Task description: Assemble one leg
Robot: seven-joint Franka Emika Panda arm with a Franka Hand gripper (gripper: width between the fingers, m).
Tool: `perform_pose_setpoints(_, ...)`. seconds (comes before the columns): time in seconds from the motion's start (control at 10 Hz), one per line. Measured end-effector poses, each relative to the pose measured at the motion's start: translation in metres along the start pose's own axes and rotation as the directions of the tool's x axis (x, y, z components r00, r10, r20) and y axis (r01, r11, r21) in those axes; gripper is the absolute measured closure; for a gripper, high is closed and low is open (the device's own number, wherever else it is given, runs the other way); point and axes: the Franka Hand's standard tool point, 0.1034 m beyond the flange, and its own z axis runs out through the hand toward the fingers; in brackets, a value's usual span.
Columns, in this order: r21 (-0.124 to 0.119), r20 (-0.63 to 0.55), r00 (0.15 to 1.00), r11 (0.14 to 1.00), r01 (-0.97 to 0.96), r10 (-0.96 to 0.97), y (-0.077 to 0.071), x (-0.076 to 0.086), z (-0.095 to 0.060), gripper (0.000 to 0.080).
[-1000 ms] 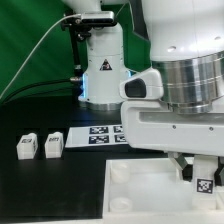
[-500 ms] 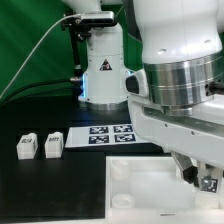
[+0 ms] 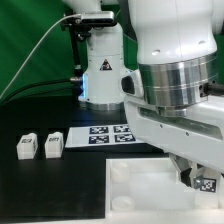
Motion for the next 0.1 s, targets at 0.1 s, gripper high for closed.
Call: perform_pose_setpoints(0.1, 0.001, 0.001, 1.000, 1.000, 0.003, -0.003, -0.0008, -0.0005, -0.0039, 0.0797)
